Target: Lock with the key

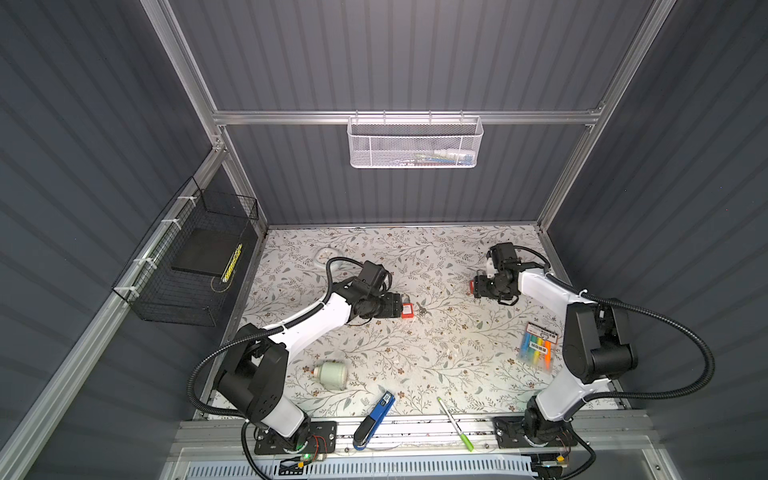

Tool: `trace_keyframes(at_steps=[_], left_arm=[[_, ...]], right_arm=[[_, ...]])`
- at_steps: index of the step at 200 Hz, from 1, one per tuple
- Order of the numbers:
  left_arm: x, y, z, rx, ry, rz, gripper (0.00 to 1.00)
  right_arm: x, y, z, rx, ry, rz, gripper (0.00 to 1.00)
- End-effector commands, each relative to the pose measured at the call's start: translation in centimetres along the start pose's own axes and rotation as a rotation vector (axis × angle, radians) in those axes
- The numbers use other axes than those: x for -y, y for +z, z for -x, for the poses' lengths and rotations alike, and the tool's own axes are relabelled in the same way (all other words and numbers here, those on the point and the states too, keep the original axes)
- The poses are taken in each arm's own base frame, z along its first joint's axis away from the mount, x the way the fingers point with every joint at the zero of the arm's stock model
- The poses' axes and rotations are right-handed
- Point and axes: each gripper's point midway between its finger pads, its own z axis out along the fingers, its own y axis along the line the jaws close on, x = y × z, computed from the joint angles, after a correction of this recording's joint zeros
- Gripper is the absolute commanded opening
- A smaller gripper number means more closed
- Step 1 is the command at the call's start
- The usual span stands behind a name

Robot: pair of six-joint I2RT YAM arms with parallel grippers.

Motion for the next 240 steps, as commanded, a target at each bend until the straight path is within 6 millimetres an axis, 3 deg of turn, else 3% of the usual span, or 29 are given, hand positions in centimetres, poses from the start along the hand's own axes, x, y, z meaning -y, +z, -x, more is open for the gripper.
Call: trace_keyframes(at_steps=[1, 88, 240], left_arm=[[0.2, 0.2, 0.0, -0.019, -0.012, -0.008, 0.78], [0.5, 0.4, 0.3, -0.031, -0.007, -0.008, 0.78], [1.0, 0.1, 0.8, -0.028, -0.002, -0.017, 0.78]], right_arm=[[-0.4, 0.4, 0.6, -0.026, -0.046, 0.022, 0.7], [0.0, 4.0, 2.6, -0.077, -0.068, 0.007, 0.62], [0.2, 6.1, 1.6, -0.194, -0.103, -0.001, 0.41]])
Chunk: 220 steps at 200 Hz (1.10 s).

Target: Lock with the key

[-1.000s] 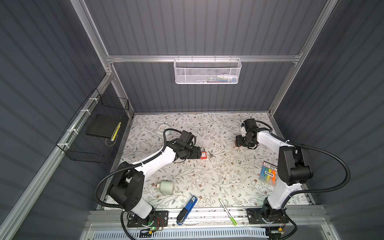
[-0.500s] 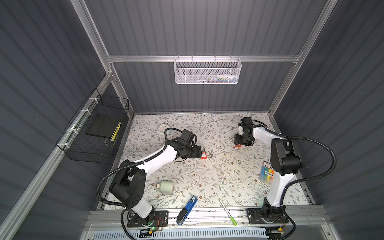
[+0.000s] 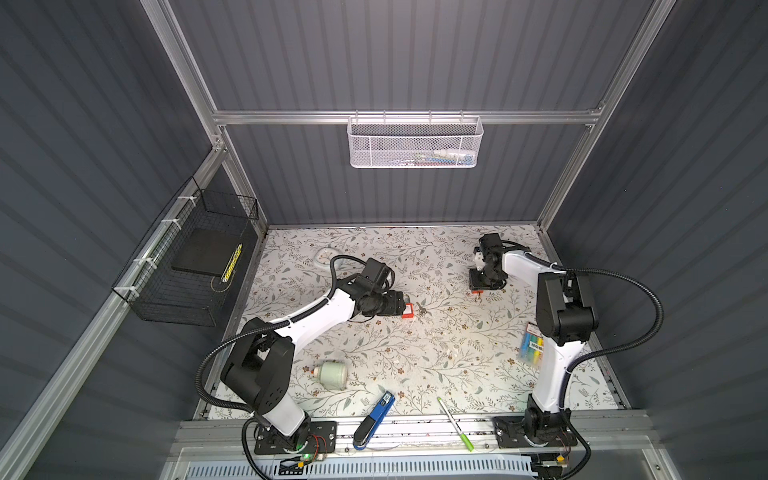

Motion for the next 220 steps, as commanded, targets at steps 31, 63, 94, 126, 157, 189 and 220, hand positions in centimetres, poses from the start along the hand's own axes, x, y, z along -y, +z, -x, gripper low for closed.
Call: trace_keyframes(at_steps=[31, 63, 94, 126, 157, 189, 220], left_arm=[[1.8, -1.1, 0.7, 0.015, -0.039, -0.084, 0.79], [4.0, -0.4, 1.1, 0.012, -0.113, -0.237, 0.79], [5.9, -0.5, 1.4, 0.026, -0.153, -0.369, 0.79], [7.4, -0.9, 1.8, 0.035, -0.186, -0.477, 0.79], [7.2, -0.8, 1.5, 0.036, -0.199, -0.486, 0.78], [6.9, -0.7, 1.2, 0.034, -0.199, -0.476, 0.77], [7.2, -0.6, 1.4, 0.042, -0.208, -0.493, 0.74]], right_arm=[[-0.2, -1.2, -0.7, -0.021, -0.03, 0.02, 0.36], [-2.1, -4.6, -0.6, 0.073, -0.067, 0.077, 0.32], [-6.1, -7.7, -2.4, 0.095, -0.132, 0.167, 0.32], [-11.7, -10.5, -5.7, 0.08, -0.197, 0.279, 0.32], [-16.4, -12.4, -8.3, 0.082, -0.254, 0.395, 0.3], [-19.4, -13.7, -10.0, 0.073, -0.323, 0.485, 0.3], [-20.4, -14.2, -10.3, 0.068, -0.346, 0.519, 0.29]])
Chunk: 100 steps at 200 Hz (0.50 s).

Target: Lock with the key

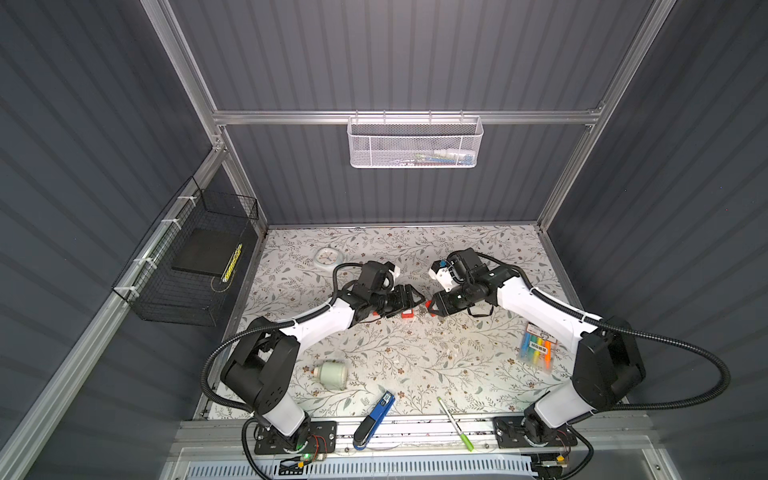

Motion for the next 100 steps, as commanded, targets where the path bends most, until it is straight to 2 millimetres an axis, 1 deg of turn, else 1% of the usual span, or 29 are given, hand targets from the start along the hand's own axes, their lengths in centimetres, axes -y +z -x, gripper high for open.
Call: trace_keyframes(at_steps=[1, 22, 74, 100], left_arm=[[0.8, -0.5, 0.2, 0.009, -0.007, -0.041, 0.74], [0.9, -0.3, 0.2, 0.011, -0.014, -0.054, 0.71], [1.4, 0.0, -0.1, -0.006, -0.014, -0.077, 0.63], [1.6, 0.2, -0.3, -0.014, -0.012, -0.083, 0.55]], right_arm=[[-1.6, -0.5, 0.1, 0.004, -0.011, 0.062, 0.29], [-2.2, -0.4, 0.4, 0.016, -0.032, 0.072, 0.29], [-2.9, 0.0, 1.4, 0.043, -0.064, 0.075, 0.28], [-3.3, 0.0, 2.1, 0.056, -0.082, 0.079, 0.28]])
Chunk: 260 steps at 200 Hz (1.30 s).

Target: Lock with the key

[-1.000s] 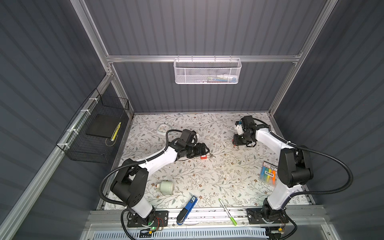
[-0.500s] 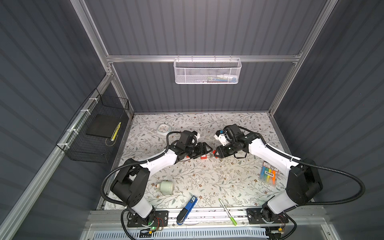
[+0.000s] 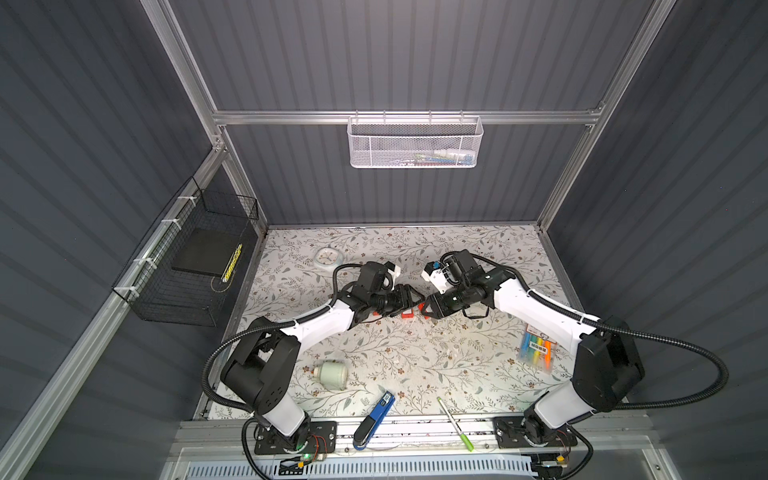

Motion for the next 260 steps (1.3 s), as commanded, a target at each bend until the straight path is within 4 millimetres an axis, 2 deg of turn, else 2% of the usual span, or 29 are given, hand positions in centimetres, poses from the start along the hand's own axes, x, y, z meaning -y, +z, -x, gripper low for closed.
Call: trace_keyframes(at_steps=[1, 50, 97, 121, 147, 178, 260], left_arm=[[0.7, 0.1, -0.4, -0.018, 0.006, -0.026, 0.55], [0.7, 0.6, -0.8, -0.032, 0.008, -0.027, 0.37], [0.8, 0.6, -0.8, -0.031, 0.008, -0.027, 0.13], [0.9, 0.6, -0.8, -0.031, 0.006, -0.033, 0.16], [1.0, 0.5, -0.9, -0.037, 0.011, -0.032, 0.28], [1.0, 0.5, -1.0, -0.041, 0.012, -0.026, 0.34], [0.9, 0.6, -1.2, -0.057, 0.013, -0.025, 0.37]], right_arm=[[-1.0, -0.3, 1.7, 0.042, -0.034, 0.024, 0.28], [-2.5, -0.3, 2.7, 0.073, -0.068, 0.078, 0.27], [-2.7, -0.1, 2.5, 0.063, -0.074, 0.085, 0.26], [-2.6, 0.0, 2.6, 0.069, -0.079, 0.078, 0.26], [-2.6, 0.0, 2.7, 0.07, -0.085, 0.078, 0.25], [-2.6, 0.1, 2.9, 0.069, -0.09, 0.078, 0.25], [-3.1, -0.3, 3.8, 0.082, -0.143, 0.085, 0.26]])
